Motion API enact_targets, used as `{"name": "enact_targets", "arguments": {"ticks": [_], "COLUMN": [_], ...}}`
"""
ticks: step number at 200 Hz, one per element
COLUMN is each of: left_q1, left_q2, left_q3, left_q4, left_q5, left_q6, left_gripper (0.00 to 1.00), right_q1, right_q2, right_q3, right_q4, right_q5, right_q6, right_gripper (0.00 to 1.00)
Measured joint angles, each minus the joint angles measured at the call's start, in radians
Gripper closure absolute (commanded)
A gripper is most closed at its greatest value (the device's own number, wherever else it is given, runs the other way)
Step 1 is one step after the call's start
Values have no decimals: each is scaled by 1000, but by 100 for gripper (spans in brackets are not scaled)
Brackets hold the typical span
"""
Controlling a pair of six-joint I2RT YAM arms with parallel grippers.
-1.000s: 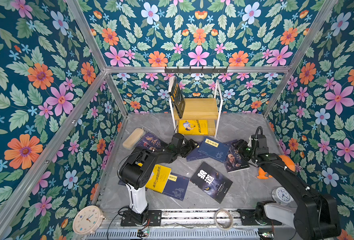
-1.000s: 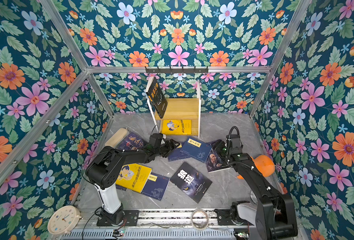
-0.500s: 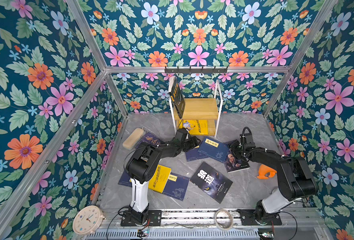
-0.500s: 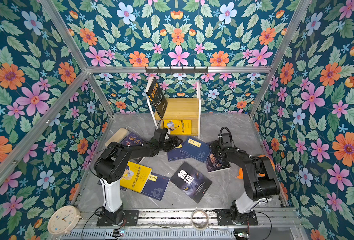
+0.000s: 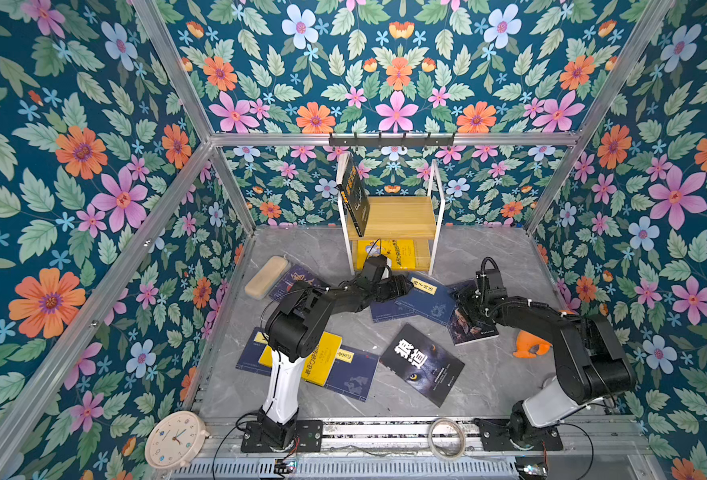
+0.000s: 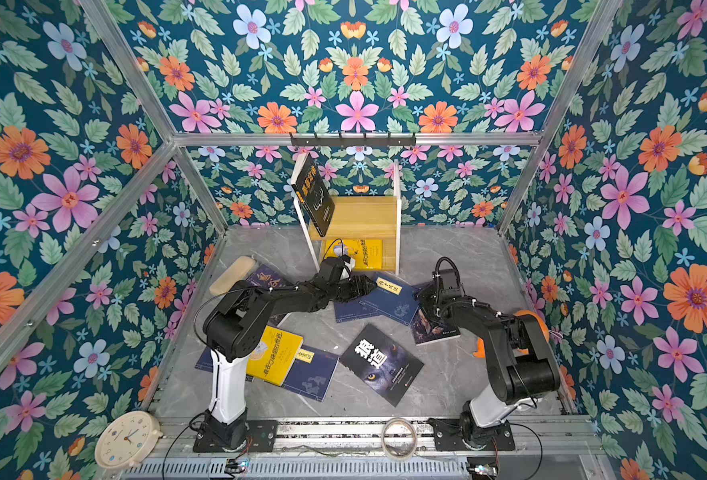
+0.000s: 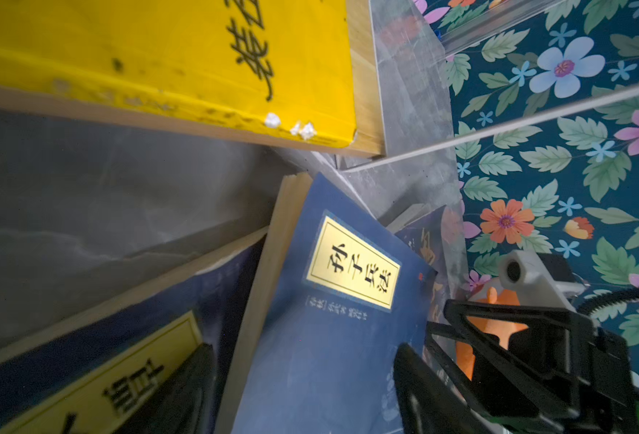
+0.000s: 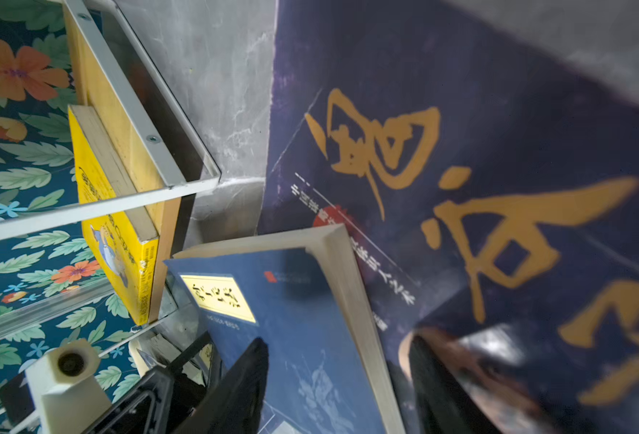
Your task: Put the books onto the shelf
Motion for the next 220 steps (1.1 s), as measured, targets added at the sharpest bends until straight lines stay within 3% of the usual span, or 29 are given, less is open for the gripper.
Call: {"name": "enact_targets", "arguments": {"ticks": [50, 119, 178, 220], "left_q1": [-25, -62, -64, -63], "left_q2": [0, -71, -116, -120], "left_q3": [-19, -56, -72, -72], "left_q4": [24, -98, -120, -120], "left_q5": [11, 12, 9, 10], "left_q6": [-11, -64, -63, -63], "left_gripper": [40, 59, 70, 82], "right_q1": [0, -2, -2, -2], "right_q2": [34, 36, 36, 36], "right_q3": [33, 40, 39, 39], "right_q4": [3, -3, -3, -2], "right_q5": [-14, 8, 8, 8], "right_q6": [-19, -26, -27, -29], "right_gripper": [40, 39, 39, 39]}}
